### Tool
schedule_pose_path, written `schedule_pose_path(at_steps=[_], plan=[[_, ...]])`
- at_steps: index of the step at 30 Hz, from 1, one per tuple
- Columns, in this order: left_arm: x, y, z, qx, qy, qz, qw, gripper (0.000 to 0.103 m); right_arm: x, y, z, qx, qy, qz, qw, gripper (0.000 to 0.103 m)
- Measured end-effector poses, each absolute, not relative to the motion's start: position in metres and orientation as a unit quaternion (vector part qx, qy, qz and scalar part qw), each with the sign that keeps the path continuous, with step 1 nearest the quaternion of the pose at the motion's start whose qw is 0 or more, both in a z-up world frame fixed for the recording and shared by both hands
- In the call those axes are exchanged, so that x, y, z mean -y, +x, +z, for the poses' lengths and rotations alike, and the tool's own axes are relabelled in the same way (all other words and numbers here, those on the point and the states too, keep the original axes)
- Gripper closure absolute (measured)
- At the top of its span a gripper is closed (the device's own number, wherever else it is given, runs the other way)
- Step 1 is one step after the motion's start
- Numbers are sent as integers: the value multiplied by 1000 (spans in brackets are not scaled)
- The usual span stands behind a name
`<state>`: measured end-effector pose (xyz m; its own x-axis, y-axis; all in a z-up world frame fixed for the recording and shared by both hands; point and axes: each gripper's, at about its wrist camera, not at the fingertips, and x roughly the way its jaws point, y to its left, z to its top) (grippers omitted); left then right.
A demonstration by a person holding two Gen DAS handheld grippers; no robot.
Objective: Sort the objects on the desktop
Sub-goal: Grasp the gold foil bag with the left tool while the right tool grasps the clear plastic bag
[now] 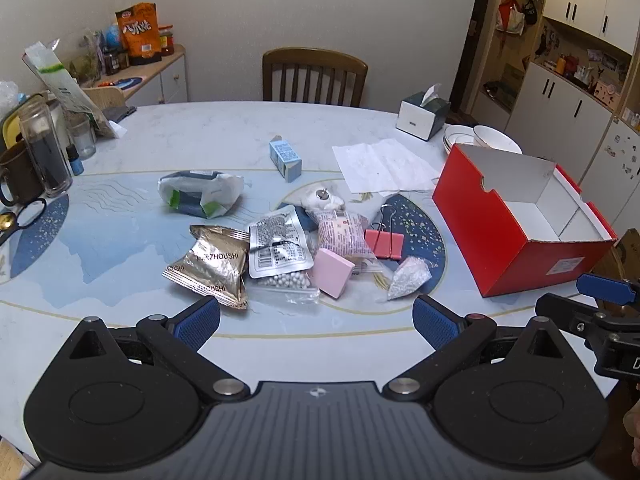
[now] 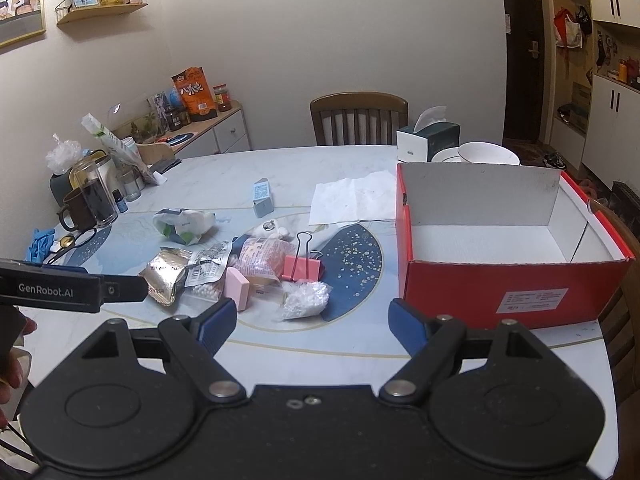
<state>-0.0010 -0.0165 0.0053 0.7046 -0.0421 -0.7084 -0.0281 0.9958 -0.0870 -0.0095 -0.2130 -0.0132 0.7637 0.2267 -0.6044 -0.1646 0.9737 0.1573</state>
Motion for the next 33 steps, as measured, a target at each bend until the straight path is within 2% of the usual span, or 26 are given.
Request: schedule_pose_path(at_steps=[13, 23, 33], plan=[[0, 20, -4, -382, -53, 13, 922, 0, 197, 13, -29, -347, 31, 114, 930, 20], [-31, 66, -35, -372, 16, -11, 928, 0, 177, 56, -50, -383, 36, 94, 918, 20], [-60, 106, -77, -405, 64, -28, 912, 1, 162, 99, -85, -435, 27, 60, 898, 21]])
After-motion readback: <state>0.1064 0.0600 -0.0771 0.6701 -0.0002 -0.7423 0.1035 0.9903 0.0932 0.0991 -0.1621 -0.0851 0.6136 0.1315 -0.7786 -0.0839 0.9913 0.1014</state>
